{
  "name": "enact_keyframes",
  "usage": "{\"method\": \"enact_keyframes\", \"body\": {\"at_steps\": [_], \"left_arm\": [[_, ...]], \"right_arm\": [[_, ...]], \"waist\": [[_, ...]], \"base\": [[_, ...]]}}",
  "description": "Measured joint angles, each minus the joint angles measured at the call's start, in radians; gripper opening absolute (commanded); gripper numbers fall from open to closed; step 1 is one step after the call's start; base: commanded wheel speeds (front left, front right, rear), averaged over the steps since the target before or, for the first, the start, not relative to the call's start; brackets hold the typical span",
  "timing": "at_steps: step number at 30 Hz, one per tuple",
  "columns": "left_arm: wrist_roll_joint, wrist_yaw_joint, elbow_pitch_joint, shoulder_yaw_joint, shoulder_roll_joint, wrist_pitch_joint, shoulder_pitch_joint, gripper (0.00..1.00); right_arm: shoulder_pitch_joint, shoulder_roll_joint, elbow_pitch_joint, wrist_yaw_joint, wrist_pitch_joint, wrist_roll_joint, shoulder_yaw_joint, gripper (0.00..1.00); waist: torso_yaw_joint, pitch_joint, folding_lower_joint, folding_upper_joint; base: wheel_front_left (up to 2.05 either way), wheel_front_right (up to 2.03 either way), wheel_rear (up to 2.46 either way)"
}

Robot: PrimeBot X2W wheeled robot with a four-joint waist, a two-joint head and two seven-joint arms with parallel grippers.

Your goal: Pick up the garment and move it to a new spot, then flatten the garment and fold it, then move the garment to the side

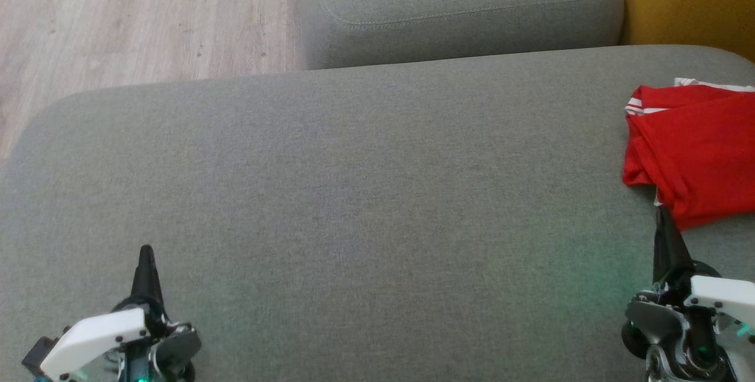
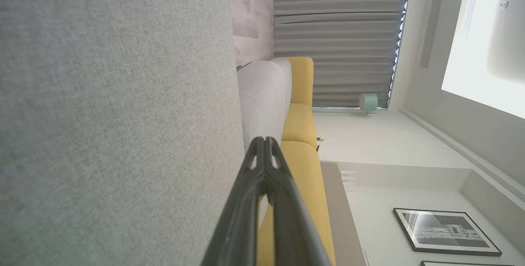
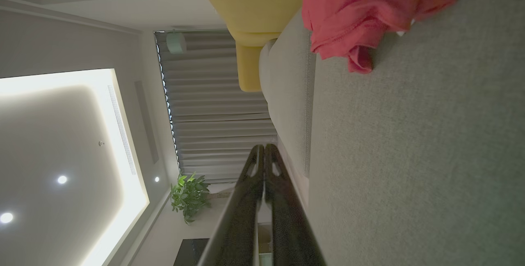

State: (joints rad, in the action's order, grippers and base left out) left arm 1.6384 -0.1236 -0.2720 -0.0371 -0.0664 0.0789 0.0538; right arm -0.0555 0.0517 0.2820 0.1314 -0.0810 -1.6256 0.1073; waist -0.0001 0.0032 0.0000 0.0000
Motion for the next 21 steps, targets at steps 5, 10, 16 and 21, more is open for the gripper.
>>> {"method": "enact_keyframes", "body": {"at_steps": [5,10,16,21], "left_arm": [[0.000,0.000,0.000,-0.001,0.001,0.000,0.000,0.00],[0.000,0.000,0.000,-0.004,0.001,0.000,0.000,0.00],[0.000,0.000,0.000,-0.006,0.002,0.001,0.000,0.00],[-0.001,0.000,0.000,-0.010,0.004,0.009,0.001,0.00]], "right_arm": [[0.000,0.000,0.000,0.000,-0.001,0.000,0.001,0.00],[0.000,0.000,0.000,0.000,-0.009,0.000,0.002,0.00],[0.000,0.000,0.000,0.000,-0.009,0.000,0.003,0.00],[0.000,0.000,0.000,0.000,-0.009,0.000,0.004,0.00]], "waist": [[0.000,0.000,0.0000,0.0000],[0.000,0.000,0.0000,0.0000],[0.000,0.000,-0.0001,0.0000],[0.000,0.000,-0.0001,0.0000]], "base": [[0.00,0.00,0.00],[0.00,0.00,0.00],[0.00,0.00,0.00],[0.00,0.00,0.00]]}}
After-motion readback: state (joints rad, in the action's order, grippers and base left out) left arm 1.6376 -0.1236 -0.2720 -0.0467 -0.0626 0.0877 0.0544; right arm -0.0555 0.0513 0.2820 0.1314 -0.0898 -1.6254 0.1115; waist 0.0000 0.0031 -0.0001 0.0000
